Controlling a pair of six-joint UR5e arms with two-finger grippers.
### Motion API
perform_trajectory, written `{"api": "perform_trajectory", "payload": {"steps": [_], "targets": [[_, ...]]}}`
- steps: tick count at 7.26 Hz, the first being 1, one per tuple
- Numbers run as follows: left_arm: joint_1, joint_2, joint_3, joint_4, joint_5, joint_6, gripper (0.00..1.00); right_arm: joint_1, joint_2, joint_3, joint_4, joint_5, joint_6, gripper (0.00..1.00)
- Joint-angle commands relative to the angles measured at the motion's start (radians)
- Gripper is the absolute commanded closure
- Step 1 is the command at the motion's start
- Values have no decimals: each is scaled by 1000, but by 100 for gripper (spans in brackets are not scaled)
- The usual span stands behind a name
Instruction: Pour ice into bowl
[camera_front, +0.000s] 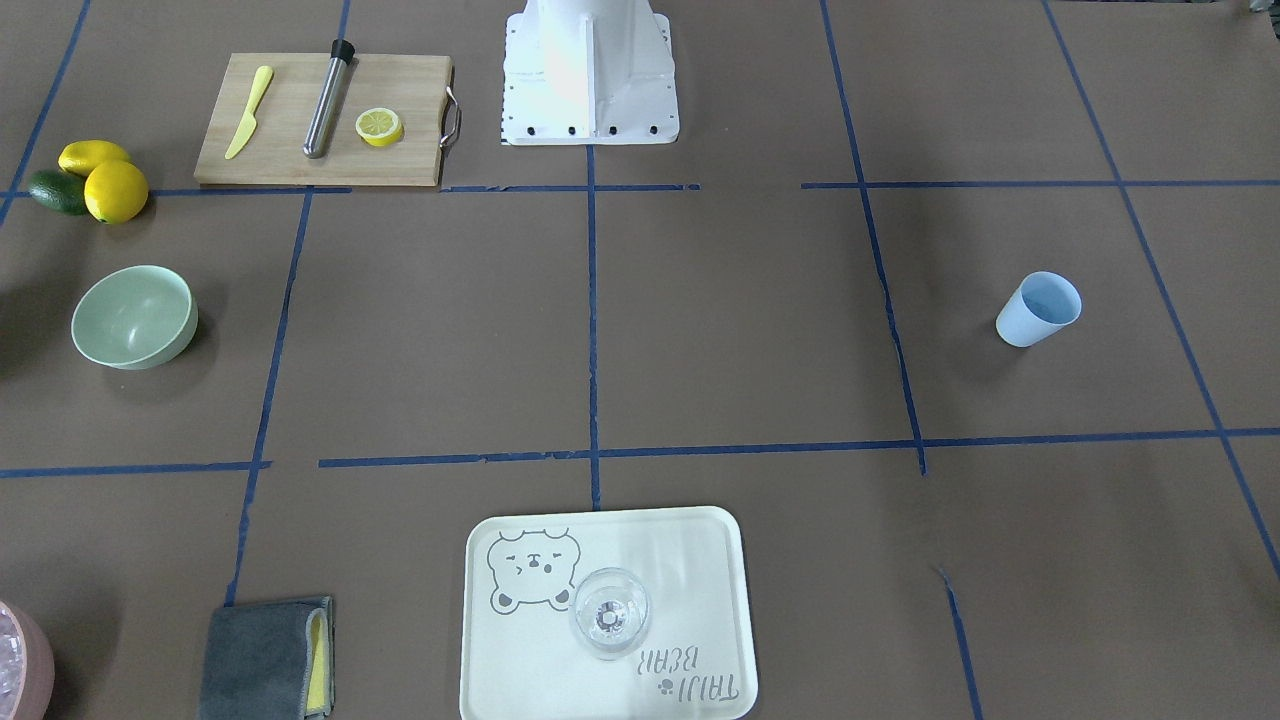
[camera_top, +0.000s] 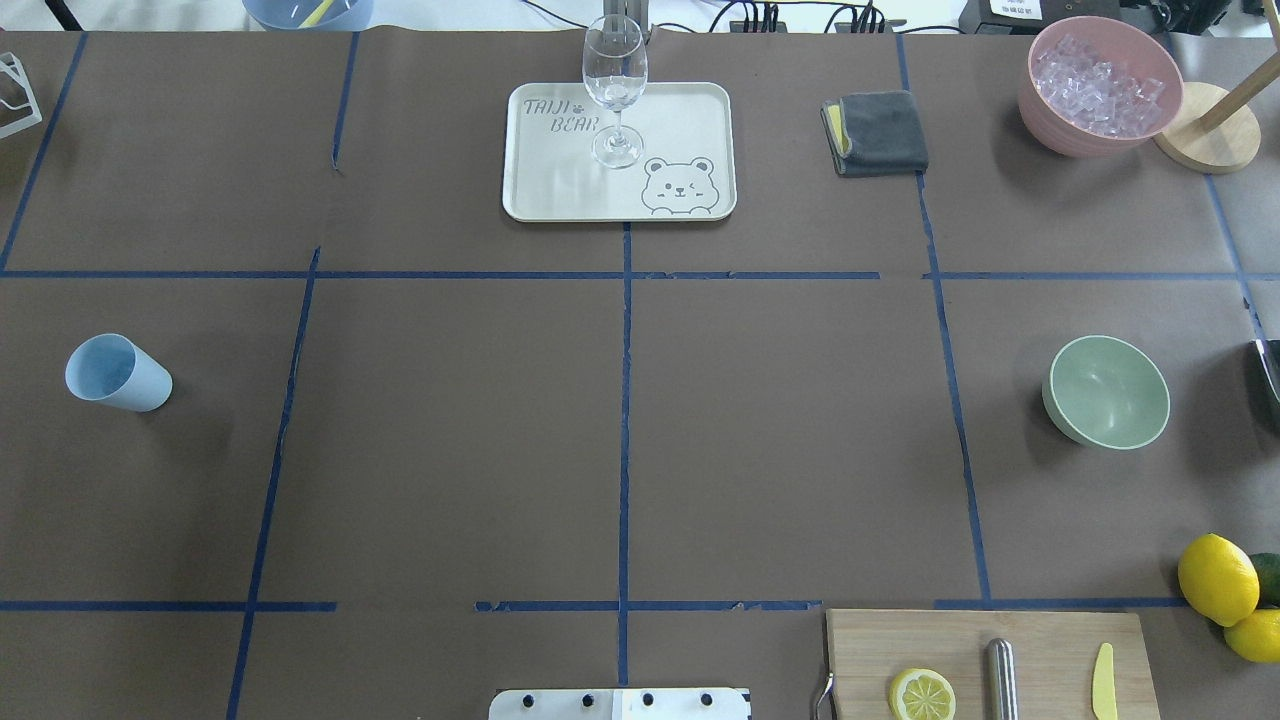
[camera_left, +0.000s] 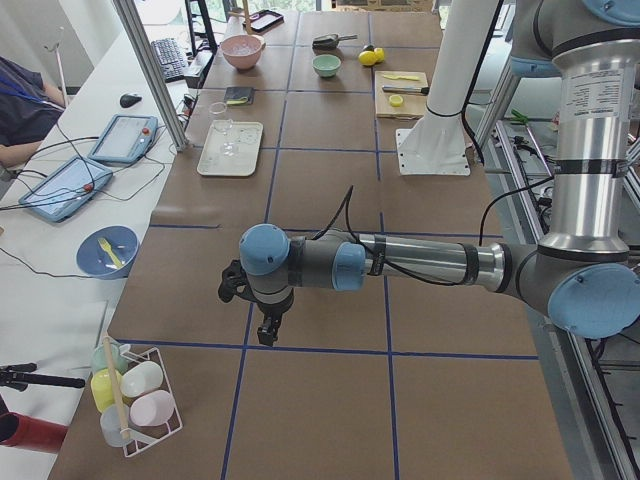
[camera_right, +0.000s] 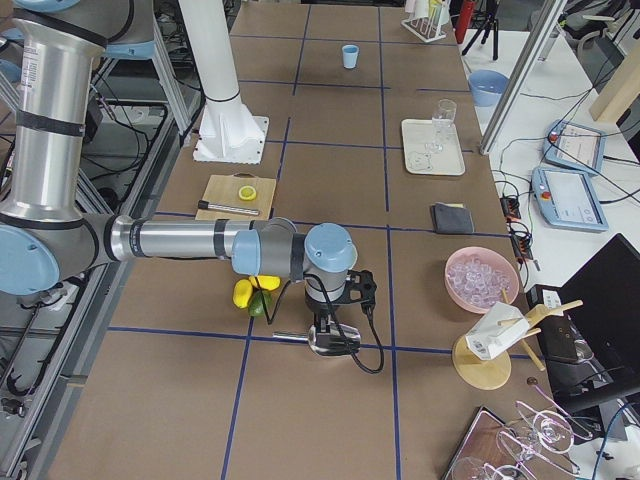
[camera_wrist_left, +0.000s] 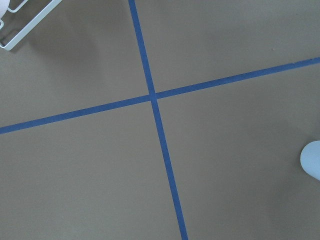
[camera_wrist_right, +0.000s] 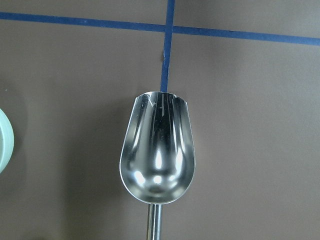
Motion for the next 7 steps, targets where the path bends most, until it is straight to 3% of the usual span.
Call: {"api": "perform_trajectory", "payload": {"steps": [1,7], "targets": [[0,0,-4,0,0,-6,0,0,1,10,2,-5,-3,0],[2,-2,-1,-3,0,-4,0,0,74,90,12,1,22,0]]}}
